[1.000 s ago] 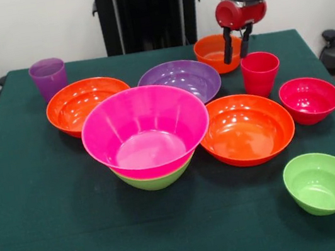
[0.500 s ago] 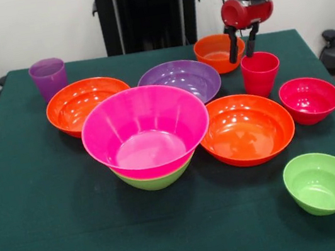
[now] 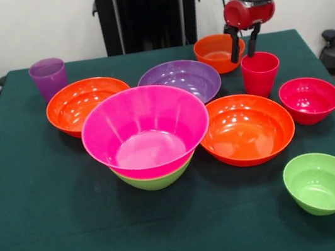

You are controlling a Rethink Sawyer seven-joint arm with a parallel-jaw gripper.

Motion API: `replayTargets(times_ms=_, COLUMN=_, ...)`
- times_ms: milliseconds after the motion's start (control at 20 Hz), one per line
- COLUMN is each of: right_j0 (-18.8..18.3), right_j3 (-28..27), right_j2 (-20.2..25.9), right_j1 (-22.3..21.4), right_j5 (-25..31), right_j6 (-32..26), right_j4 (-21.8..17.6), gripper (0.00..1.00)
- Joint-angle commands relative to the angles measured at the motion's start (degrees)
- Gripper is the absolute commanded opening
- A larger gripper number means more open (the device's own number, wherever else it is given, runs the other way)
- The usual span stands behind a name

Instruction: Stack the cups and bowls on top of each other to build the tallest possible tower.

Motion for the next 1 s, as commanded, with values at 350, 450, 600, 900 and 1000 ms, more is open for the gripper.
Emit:
replayTargets(times_ms=350, right_j0=2.37, right_j3=-2.87, right_j2=1.00, right_j1=5.81, right_j5=-4.82, right_j6=11.97, right_j4=3.06, gripper=1.00)
replayTargets(times_ms=450, right_j0=2.67, right_j3=-3.06, right_j2=0.66, right_j1=5.64, right_j5=-4.24, right_j6=12.02, right_j4=3.05, gripper=1.00)
replayTargets(times_ms=600, right_j0=3.14, right_j3=-3.34, right_j2=0.35, right_j1=5.85, right_j5=-4.45, right_j6=12.45, right_j4=2.90, gripper=1.00)
replayTargets(times_ms=900, right_j0=4.85, right_j3=-4.35, right_j2=-1.04, right_j1=7.40, right_j5=-6.11, right_j6=14.31, right_j4=3.27, gripper=1.00)
replayTargets(times_ms=1000, right_j0=5.68, right_j3=-4.87, right_j2=-1.50, right_j1=8.60, right_j5=-7.20, right_j6=15.00, right_j4=3.58, gripper=1.00)
